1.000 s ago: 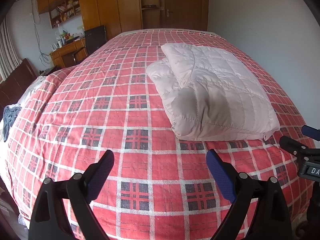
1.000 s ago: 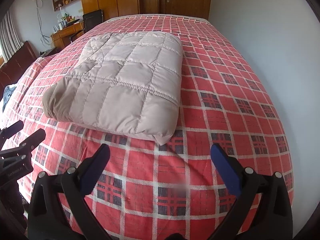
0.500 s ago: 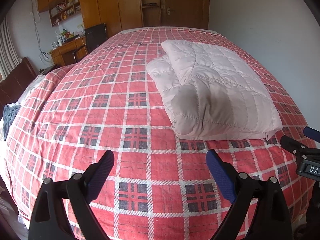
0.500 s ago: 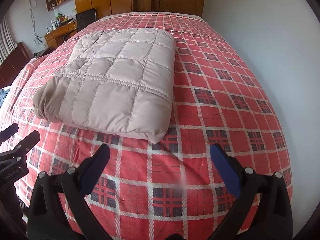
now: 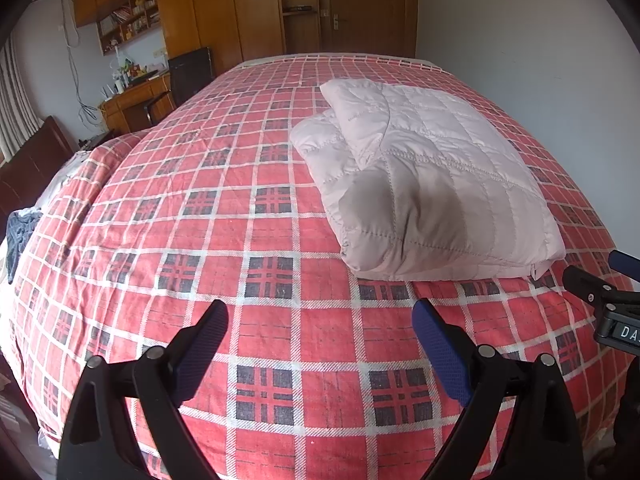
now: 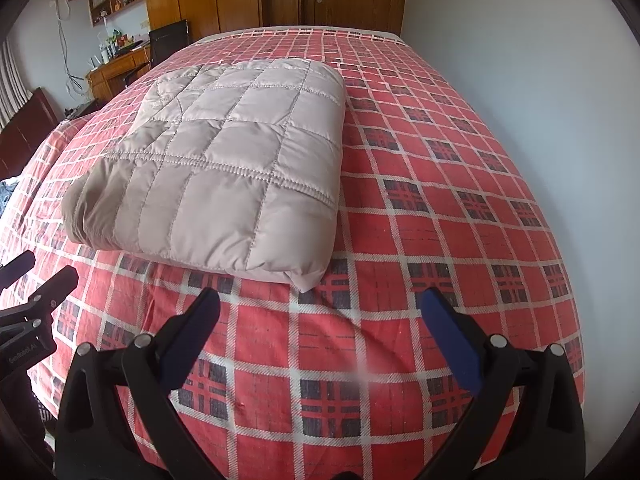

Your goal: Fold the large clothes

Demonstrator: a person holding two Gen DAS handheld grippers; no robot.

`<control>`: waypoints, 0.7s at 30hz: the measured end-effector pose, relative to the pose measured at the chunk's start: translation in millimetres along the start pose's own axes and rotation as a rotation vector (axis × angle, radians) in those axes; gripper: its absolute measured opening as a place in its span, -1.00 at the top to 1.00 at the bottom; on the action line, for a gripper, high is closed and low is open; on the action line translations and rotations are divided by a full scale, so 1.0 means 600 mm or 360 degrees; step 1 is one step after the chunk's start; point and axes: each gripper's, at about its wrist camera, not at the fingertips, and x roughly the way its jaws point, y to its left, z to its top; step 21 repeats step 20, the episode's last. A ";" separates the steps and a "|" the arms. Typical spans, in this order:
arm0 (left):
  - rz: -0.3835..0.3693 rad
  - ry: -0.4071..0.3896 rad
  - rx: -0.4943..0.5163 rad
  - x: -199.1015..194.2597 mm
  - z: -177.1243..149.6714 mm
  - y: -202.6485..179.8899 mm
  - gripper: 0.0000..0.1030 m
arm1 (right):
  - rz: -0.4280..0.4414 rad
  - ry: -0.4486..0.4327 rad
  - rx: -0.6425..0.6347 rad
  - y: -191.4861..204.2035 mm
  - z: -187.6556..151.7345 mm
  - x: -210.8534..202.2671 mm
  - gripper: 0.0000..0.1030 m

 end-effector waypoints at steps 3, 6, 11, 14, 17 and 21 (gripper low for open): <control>0.0001 -0.0003 -0.0004 0.000 0.001 0.001 -0.81 | 0.0031 0.0007 -0.0001 0.001 0.000 0.003 -0.94; 0.0000 0.0004 -0.0003 0.001 0.001 0.001 -0.81 | 0.0026 0.0010 -0.0009 0.004 0.002 0.006 -0.94; -0.0004 0.0004 -0.0005 0.002 0.002 0.001 -0.81 | 0.0016 0.0019 -0.0005 0.004 0.003 0.007 -0.94; -0.0001 -0.0005 -0.0008 0.001 0.002 0.001 -0.81 | 0.0005 0.0024 0.0005 0.003 0.004 0.007 -0.94; -0.0001 -0.0004 -0.0008 0.001 0.002 0.001 -0.81 | -0.0008 0.0024 0.0010 0.001 0.004 0.008 -0.94; -0.0002 -0.0004 -0.0008 0.001 0.002 0.002 -0.81 | -0.0006 0.0027 0.0013 0.001 0.004 0.009 -0.94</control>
